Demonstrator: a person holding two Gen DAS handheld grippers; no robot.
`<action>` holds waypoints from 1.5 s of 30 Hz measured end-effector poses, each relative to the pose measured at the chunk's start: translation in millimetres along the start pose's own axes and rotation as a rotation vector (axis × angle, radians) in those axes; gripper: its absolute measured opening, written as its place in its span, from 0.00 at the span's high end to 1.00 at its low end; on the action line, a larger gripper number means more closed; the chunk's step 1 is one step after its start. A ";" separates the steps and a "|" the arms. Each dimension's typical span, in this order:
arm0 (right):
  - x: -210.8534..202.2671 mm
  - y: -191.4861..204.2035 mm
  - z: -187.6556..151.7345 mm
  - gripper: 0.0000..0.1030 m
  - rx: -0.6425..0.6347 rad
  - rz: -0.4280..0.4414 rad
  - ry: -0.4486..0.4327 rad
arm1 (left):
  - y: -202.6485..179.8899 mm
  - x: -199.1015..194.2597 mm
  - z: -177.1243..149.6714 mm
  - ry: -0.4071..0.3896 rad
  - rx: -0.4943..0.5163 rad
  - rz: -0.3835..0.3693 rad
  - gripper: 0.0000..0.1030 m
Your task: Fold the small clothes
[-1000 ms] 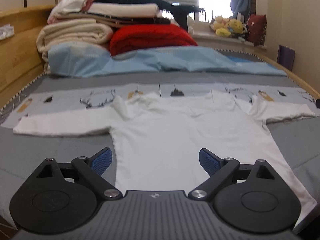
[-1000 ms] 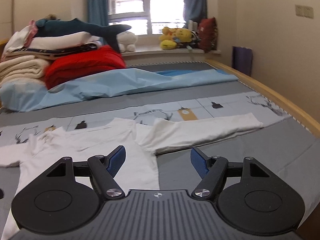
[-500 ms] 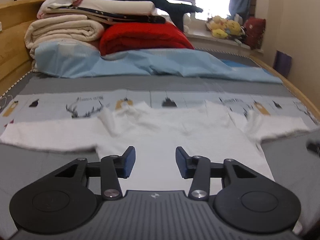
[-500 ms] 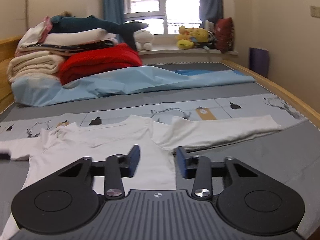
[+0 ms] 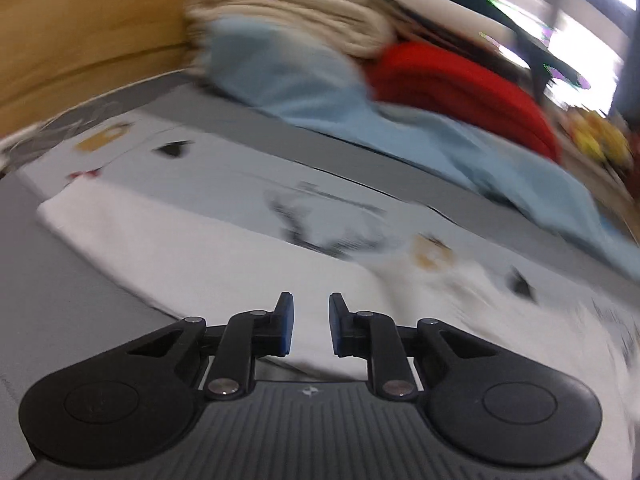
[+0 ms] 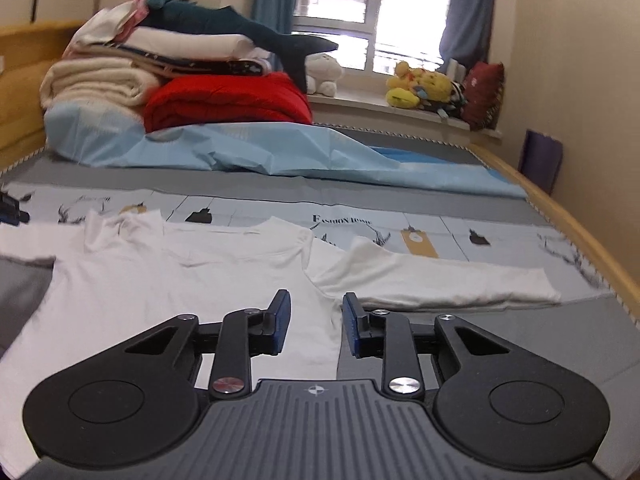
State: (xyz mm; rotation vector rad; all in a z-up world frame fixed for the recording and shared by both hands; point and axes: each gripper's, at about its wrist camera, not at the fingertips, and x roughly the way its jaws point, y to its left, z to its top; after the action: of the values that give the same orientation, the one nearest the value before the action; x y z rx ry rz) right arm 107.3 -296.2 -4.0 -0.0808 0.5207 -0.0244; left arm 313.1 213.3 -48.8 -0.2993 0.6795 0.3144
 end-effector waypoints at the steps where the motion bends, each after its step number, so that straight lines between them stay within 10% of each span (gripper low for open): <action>1: 2.7 2.6 1.0 0.74 -0.018 0.008 0.001 | 16.5 10.1 3.4 0.005 -0.036 0.023 0.80; 18: 96.2 79.6 31.4 0.74 -0.219 0.144 0.013 | 220.5 86.3 5.8 -0.062 -0.544 0.017 0.71; 37: 165.4 89.0 17.8 0.74 -0.176 0.191 0.278 | 219.4 78.2 5.8 -0.130 -0.530 0.232 0.59; 38: 166.5 87.0 17.2 0.74 -0.174 0.187 0.283 | 218.0 79.9 7.8 -0.127 -0.511 0.224 0.60; 40: 167.1 83.4 16.7 0.74 -0.165 0.180 0.293 | 212.0 83.6 14.0 -0.101 -0.467 0.197 0.97; 45: 167.6 76.3 19.6 0.74 -0.137 0.168 0.310 | 143.8 55.4 47.7 -0.203 -0.279 0.139 0.98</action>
State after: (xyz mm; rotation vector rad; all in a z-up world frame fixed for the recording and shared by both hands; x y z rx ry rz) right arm 262.6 -226.1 -76.5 -0.1688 0.8378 0.1653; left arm 326.4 372.1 -73.7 -0.4799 0.4558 0.5664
